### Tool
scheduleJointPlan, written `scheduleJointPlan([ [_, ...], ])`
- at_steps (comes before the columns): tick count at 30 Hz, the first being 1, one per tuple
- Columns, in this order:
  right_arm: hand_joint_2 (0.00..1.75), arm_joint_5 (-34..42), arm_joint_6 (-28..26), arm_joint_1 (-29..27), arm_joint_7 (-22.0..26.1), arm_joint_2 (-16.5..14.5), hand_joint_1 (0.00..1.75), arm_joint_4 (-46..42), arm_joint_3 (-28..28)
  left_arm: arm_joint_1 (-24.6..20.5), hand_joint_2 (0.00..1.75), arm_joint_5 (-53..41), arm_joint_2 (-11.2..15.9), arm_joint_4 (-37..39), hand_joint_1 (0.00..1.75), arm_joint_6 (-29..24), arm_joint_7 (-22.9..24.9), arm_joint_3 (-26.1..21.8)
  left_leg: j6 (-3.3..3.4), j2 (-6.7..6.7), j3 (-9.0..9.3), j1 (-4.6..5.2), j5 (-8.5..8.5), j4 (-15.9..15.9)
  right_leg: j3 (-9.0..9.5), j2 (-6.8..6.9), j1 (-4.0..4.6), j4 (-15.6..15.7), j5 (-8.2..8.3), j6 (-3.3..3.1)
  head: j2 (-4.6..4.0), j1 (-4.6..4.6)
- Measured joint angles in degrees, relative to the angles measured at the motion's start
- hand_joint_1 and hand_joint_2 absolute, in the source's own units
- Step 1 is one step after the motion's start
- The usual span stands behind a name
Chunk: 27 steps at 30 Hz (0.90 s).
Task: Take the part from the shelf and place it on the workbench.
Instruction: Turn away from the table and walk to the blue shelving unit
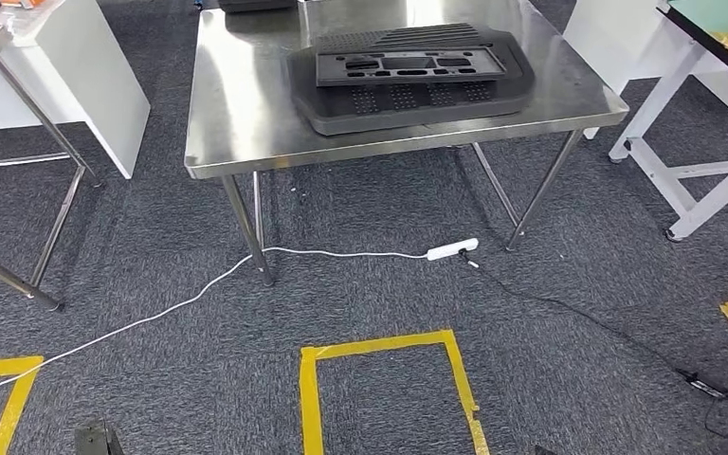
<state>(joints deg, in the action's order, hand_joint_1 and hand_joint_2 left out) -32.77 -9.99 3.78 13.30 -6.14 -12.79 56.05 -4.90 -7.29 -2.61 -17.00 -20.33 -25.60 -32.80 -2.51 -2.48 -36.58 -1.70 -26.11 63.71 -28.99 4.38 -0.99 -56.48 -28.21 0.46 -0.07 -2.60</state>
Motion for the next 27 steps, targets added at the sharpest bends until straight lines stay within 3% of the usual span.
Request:
scheduleJointPlan([
  [2,0.0,-1.7,-1.7,0.0,-2.3,-0.4,0.0,0.1,-0.9,0.2,0.0,-0.4,-0.7,1.2,0.0,-1.7,3.0,-0.7,0.76,-1.26,1.97,0.39,0.14,-3.4,0.08,1.09,0.45,-0.3,-0.45,0.79,0.0,0.0],
  [5,0.0,-4.4,-4.4,0.2,-6.6,-1.2,0.0,0.2,-2.2,0.8,0.0,-1.1,-1.7,2.5,0.0,-3.5,7.2,-1.4,2.12,-0.02,1.79,0.67,-0.15,-3.7,0.67,2.27,0.59,-0.3,-0.65,1.56,0.0,0.19],
  [6,0.0,-5.3,-5.0,0.2,-8.0,-1.5,0.0,0.3,-2.7,1.0,0.0,-1.5,-2.1,2.9,0.0,-3.8,8.4,-1.5,2.46,0.47,1.74,0.62,0.0,-3.9,0.56,2.09,0.51,-0.4,-0.83,1.8,0.0,0.23],
  [8,0.0,-7.3,-5.5,0.2,-10.2,-2.0,0.0,0.4,-3.9,1.2,0.0,-3.2,-2.9,3.4,0.0,-4.1,10.5,-1.4,3.1,1.3,1.63,0.44,0.38,-4.2,-0.36,0.01,0.32,-2.2,-2.1,1.94,0.0,0.42],
  [10,0.0,-9.6,-5.5,0.1,-11.9,-2.4,0.0,0.6,-5.2,1.3,0.0,-5.8,-3.5,3.7,0.0,-4.4,12.3,-0.9,3.59,2.21,1.26,0.42,0.7,-4.3,-2.87,-2.64,0.21,-7.2,-4.6,1.54,0.0,0.67],
  [12,0.0,-11.7,-5.4,-0.1,-13.2,-2.8,0.0,0.8,-7.0,1.3,0.0,-8.6,-4.2,4.1,0.0,-5.4,14.0,0.4,3.98,3.51,0.84,0.51,0.96,-4.3,-6.43,-3.74,0.21,-14.2,-7.16,1.22,0.0,0.79],
  [13,0.0,-12.6,-5.4,-0.2,-13.7,-3.0,0.0,0.9,-7.9,1.3,0.0,-9.6,-4.4,4.4,0.0,-5.9,14.9,1.1,4.1,4.24,0.69,0.55,1.08,-4.3,-7.69,-3.95,0.2,-16.6,-7.71,1.3,0.0,0.81],
  [14,0.0,-13.2,-5.4,-0.3,-13.9,-3.1,0.0,0.9,-8.7,1.3,0.0,-10.0,-4.6,4.6,0.0,-6.1,15.8,1.5,4.13,4.93,0.62,0.57,1.17,-4.3,-8.01,-4.07,0.19,-17.0,-7.41,1.58,0.0,0.84],
  [16,0.0,-14.1,-5.4,-0.4,-14.2,-3.1,0.0,1.0,-9.8,1.4,0.0,-9.6,-4.7,4.9,0.0,-5.3,17.4,1.9,3.96,6.23,0.59,0.52,1.38,-4.3,-5.9,-4.48,0.09,-12.3,-4.79,2.39,0.0,0.84],
  [18,0.0,-14.8,-5.3,-0.4,-14.3,-3.0,0.0,1.0,-10.7,1.4,0.0,-9.1,-4.8,5.0,0.0,-4.0,18.6,1.9,3.52,7.43,0.51,0.56,1.66,-4.3,-2.47,-6.58,-0.11,-4.9,-1.98,2.81,0.0,0.93],
  [20,0.0,-15.1,-5.1,-0.4,-14.4,-2.9,0.0,1.0,-11.5,1.4,0.0,-9.0,-4.9,5.1,0.0,-3.4,19.0,2.0,2.95,8.33,0.31,0.75,1.97,-4.3,-0.99,-8.11,-0.07,-1.3,-0.83,2.39,0.0,0.98],
  [23,0.0,-15.2,-5.1,-0.3,-14.5,-2.8,0.0,1.0,-12.2,1.6,0.0,-9.0,-4.9,5.3,0.0,-3.1,19.2,2.0,1.99,9.29,0.12,0.73,2.61,-4.8,-0.87,-7.1,0.16,-1.0,-0.33,1.28,0.0,0.99],
  [25,0.0,-15.4,-5.0,-0.4,-14.6,-2.8,0.0,1.0,-12.6,1.8,0.0,-9.1,-4.9,5.4,0.0,-2.8,19.4,2.0,1.53,7.95,-0.49,0.7,1.94,-3.9,-0.67,-6.01,-0.16,-0.8,0.2,0.47,0.0,0.82],
  [27,0.0,-15.8,-4.7,-0.6,-15.0,-2.7,0.0,1.0,-13.0,1.7,0.0,-9.7,-4.9,5.5,0.0,-1.6,19.8,2.3,1.32,4.97,-2.49,0.79,-1.3,0.8,-0.76,-4.75,-0.22,-0.7,0.46,-0.1,0.0,0.4],
])
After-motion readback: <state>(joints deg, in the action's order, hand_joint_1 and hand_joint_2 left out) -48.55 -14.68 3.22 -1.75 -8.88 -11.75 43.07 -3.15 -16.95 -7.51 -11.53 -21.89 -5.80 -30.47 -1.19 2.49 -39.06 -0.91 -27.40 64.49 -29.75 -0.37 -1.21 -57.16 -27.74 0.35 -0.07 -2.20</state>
